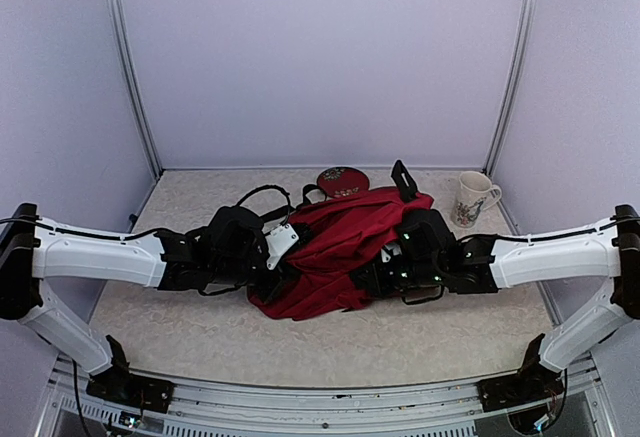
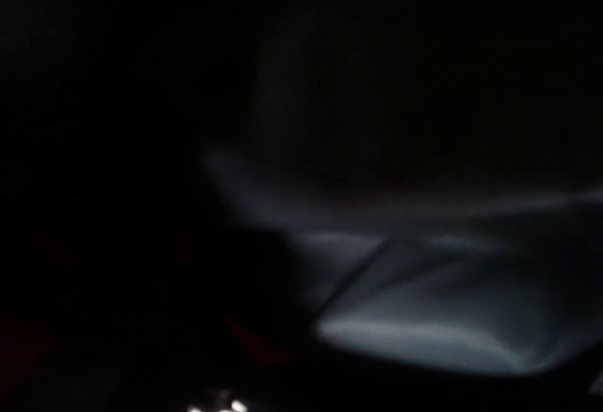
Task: Pack the student bag
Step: Hold the student bag at the center of the board, then zip the student bag into the largest pocket of the bag.
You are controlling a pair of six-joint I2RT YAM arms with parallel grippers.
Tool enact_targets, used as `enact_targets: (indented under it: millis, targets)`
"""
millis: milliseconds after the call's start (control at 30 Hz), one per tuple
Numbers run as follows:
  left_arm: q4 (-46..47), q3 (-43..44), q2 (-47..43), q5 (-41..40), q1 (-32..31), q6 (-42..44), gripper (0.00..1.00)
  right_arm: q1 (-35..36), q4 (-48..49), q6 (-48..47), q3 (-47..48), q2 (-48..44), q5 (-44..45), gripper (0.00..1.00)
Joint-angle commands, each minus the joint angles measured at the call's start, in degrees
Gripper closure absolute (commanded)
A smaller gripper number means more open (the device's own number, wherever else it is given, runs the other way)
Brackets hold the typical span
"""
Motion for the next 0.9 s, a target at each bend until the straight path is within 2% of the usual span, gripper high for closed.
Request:
enact_targets:
  millis: [0, 67, 200, 400, 433, 467, 533, 633, 867]
  targets:
    - [2.7, 1.2, -0.7, 7.5, -1.0, -4.4, 1.00, -0.5, 6.1, 1.1, -3.1, 2.4, 3.2, 0.90]
    - [3.2, 1.3, -1.0, 9.0, -0.9, -4.6, 1.00, -0.6, 7.7, 1.8, -3.9, 3.2, 3.4, 0.82]
    - [3.4, 1.8, -1.2, 9.5, -1.1, -4.6, 1.00, -0.4, 9.7, 3.0, -4.2, 4.8, 4.9, 0.75]
    - [3.2, 1.9, -1.7, 10.0, -1.1, -4.5, 1.00, 1.3, 14.5, 3.0, -4.1, 6.5, 8.7, 0.74]
    - [3.2, 1.9, -1.8, 10.0, -1.0, -4.6, 1.00, 1.3, 15.5, 3.1, -4.2, 6.7, 8.6, 0.75]
    - [3.3, 1.8, -2.0, 10.1, -1.0, -4.8, 1.00, 1.4, 16.3, 3.2, -4.2, 6.9, 8.8, 0.82]
    - [3.4, 1.7, -2.2, 9.9, -0.9, -4.9, 1.00, 1.5, 16.9, 4.0, -4.4, 7.1, 9.6, 1.00]
    - [2.9, 1.5, -2.3, 7.2, 0.4, -6.0, 1.00, 1.5, 17.4, 4.7, -6.3, 4.9, 10.6, 1.00]
    - [-0.5, 1.6, -2.0, -2.4, 2.7, -6.5, 1.00, 0.1, 9.1, 4.7, -7.1, -6.3, 10.5, 1.00]
